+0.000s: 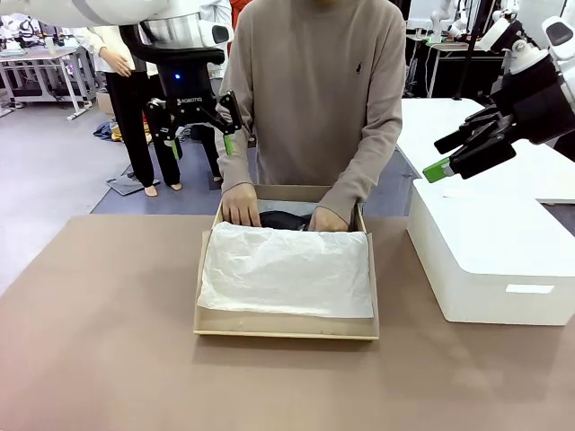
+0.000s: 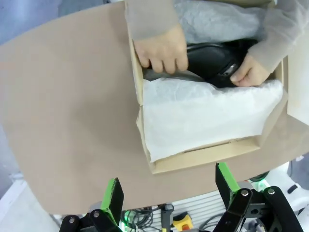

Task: Pack the shoes into the box.
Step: Close the Shoes Box.

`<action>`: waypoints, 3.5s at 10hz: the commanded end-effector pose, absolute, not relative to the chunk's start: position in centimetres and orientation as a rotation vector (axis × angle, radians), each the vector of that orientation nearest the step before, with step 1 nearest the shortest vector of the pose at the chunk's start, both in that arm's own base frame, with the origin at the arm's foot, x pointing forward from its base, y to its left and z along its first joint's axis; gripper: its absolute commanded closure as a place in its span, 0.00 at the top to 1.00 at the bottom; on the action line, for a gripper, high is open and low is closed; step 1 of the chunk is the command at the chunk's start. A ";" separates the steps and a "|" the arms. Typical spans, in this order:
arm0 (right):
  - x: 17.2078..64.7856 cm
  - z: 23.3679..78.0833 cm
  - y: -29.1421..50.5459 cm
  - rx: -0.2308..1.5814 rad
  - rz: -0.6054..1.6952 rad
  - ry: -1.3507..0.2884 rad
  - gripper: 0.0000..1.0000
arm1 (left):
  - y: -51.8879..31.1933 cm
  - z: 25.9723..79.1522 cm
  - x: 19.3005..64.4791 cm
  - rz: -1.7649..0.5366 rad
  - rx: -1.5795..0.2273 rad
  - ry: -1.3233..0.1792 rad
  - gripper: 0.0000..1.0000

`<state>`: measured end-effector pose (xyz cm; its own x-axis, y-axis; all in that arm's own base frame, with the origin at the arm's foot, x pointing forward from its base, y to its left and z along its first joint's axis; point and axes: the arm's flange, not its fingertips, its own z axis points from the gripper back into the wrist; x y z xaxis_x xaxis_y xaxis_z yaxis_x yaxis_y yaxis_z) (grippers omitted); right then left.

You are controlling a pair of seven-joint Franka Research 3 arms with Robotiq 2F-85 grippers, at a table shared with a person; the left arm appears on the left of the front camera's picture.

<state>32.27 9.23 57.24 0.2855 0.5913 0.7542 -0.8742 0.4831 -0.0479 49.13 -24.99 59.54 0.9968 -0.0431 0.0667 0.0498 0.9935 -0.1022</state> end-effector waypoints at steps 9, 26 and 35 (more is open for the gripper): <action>32.5 57.3 9.2 0.435 1.027 -0.810 1.00 | -18.0 59.0 50.4 -0.565 0.023 0.065 1.00; 32.5 57.3 9.2 0.435 1.027 -0.810 1.00 | -9.4 57.2 53.7 -1.416 -0.092 -0.135 0.90; 32.5 57.3 9.2 0.435 1.027 -0.810 1.00 | -7.3 57.7 55.2 -1.687 -0.296 -0.220 0.00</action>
<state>32.27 9.23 57.24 0.2855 0.5913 0.7542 -0.8742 0.4831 -0.0479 54.76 -7.92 57.15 -0.0942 -0.9552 0.2806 0.9948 -0.1014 -0.0111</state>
